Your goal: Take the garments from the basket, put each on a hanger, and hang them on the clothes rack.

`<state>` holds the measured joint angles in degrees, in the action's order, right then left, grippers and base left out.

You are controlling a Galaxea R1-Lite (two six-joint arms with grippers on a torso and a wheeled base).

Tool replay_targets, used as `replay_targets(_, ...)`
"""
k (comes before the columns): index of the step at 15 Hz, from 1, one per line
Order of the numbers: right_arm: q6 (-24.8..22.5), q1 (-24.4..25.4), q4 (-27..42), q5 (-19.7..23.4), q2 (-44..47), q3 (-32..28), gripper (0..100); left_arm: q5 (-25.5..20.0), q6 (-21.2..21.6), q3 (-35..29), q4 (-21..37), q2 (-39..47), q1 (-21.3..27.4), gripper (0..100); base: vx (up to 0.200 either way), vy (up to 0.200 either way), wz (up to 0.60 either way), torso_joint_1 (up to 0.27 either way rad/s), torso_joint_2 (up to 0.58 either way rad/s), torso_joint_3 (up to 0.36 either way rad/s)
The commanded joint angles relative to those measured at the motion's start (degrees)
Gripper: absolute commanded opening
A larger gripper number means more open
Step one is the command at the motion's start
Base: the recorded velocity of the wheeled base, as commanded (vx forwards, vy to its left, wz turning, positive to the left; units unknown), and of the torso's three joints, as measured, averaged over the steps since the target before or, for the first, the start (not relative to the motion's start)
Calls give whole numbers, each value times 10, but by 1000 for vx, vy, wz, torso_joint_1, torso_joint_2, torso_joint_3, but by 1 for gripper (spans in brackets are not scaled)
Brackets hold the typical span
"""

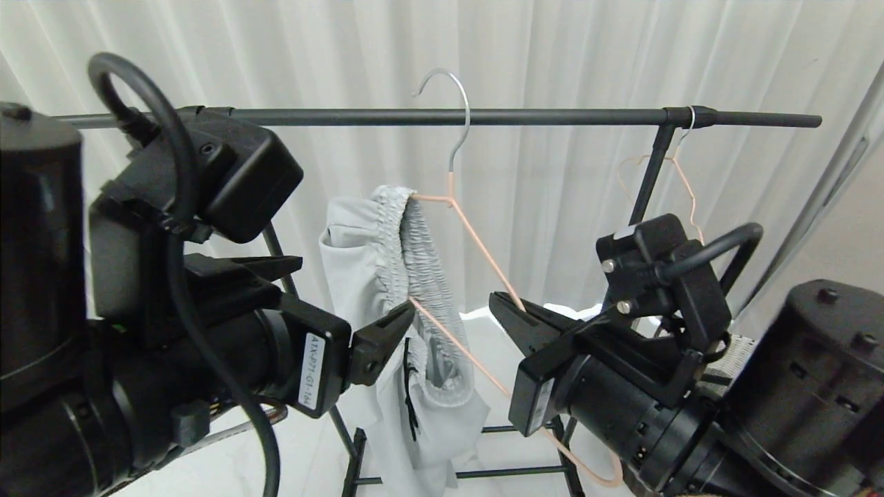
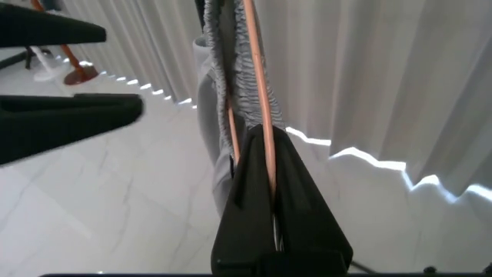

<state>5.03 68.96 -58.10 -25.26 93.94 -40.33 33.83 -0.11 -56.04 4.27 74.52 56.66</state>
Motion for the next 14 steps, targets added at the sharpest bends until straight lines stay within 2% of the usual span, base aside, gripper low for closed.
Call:
replay_targets(1,-39,-1,-42,-1,-16,39,0,-1,19,24,0,-43,-8,100,0,0,0,0,0,0)
replay_targets(4,-83,-2,-105,0,-39,83,0,-10,34,29,0,-82,-23,100,0,0,0,0,0,0)
replay_targets(6,-97,-2,-106,3,-73,113,0,-38,86,36,0,-105,-45,100,0,0,0,0,0,0)
replay_targets(8,-99,-2,-106,9,-118,155,0,-87,158,45,0,-126,-84,100,0,0,0,0,0,0)
replay_targets(9,-102,-2,-106,21,-156,191,0,-136,195,53,0,-133,-117,100,0,0,0,0,0,0)
replay_targets(12,-113,-3,-104,53,-204,239,0,-211,239,53,0,-127,-135,100,0,0,0,0,0,0)
replay_targets(14,-111,-2,-104,73,-218,269,0,-229,271,52,0,-119,-140,100,0,0,0,0,0,0)
